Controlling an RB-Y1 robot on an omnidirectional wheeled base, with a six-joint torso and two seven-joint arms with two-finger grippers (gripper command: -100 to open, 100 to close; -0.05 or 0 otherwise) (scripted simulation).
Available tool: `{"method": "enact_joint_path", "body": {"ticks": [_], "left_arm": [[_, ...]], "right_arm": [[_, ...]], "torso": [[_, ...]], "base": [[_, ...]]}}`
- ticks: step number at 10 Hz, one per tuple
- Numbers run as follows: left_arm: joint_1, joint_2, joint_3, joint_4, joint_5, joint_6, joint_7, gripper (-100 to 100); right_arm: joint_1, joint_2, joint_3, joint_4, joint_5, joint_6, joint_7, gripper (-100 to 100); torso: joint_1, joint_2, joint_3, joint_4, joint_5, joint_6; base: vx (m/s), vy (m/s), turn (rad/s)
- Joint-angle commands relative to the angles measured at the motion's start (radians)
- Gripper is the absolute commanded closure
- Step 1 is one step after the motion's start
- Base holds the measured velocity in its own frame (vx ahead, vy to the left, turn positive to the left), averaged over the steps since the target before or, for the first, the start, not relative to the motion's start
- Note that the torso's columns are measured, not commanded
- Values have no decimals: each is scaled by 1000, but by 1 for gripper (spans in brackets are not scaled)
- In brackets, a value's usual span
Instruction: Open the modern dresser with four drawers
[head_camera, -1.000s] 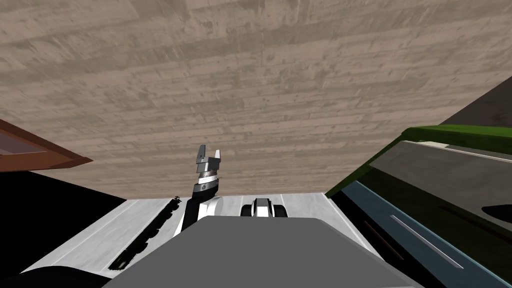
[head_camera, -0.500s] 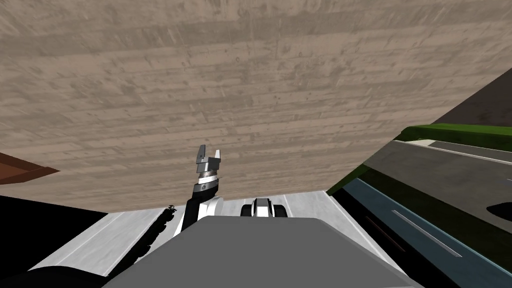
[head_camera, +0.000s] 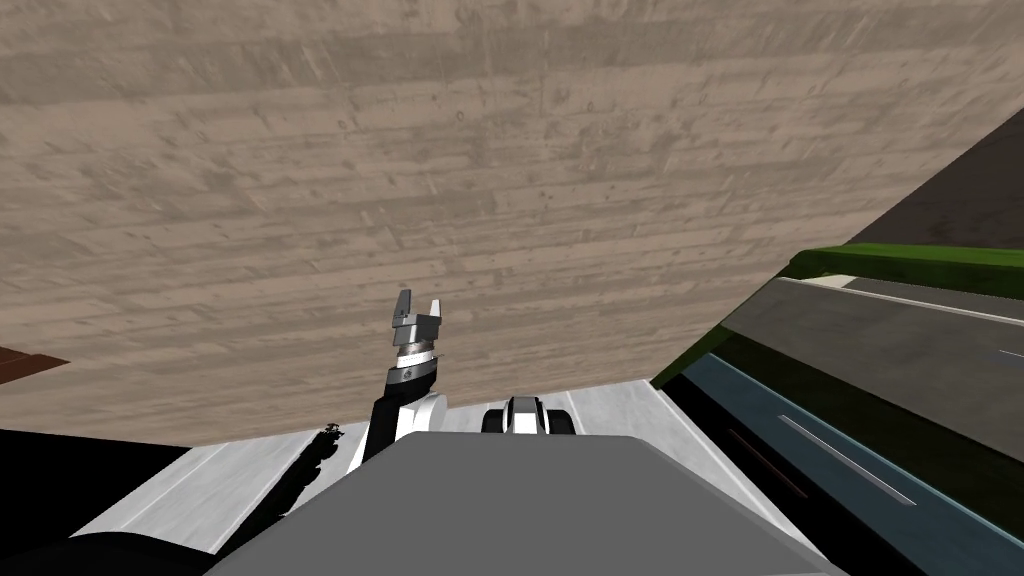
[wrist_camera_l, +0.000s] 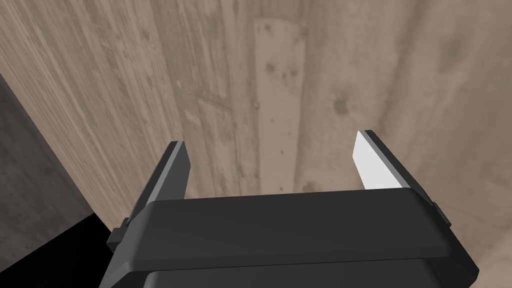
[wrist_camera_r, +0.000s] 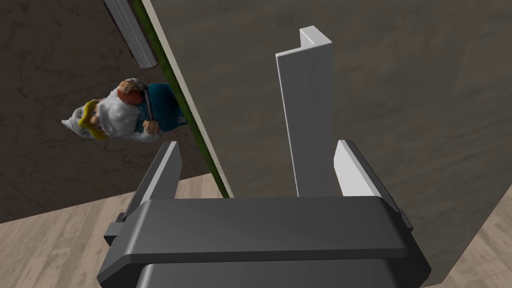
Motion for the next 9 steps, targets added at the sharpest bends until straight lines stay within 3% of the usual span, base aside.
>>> {"method": "enact_joint_path", "body": {"ticks": [1, 3, 4, 9], "left_arm": [[0, 0, 0, 0, 0, 0, 0, 0], [0, 0, 0, 0, 0, 0, 0, 0], [0, 0, 0, 0, 0, 0, 0, 0], [0, 0, 0, 0, 0, 0, 0, 0]], "right_arm": [[11, -35, -6, 7, -53, -28, 34, -100], [27, -36, -10, -1, -66, -27, 36, -100], [28, -36, -10, -1, -69, -30, 39, 0], [30, -28, -6, -1, -70, -32, 40, 0]], "torso": [[0, 0, 0, 0, 1, 0], [3, 2, 0, 1, 6, 0], [4, 2, 0, 1, 5, -1], [0, 1, 0, 1, 2, 1]], "base": [[42, 27, -55], [27, 14, -34], [0, 0, 0], [0, 0, 0]]}}
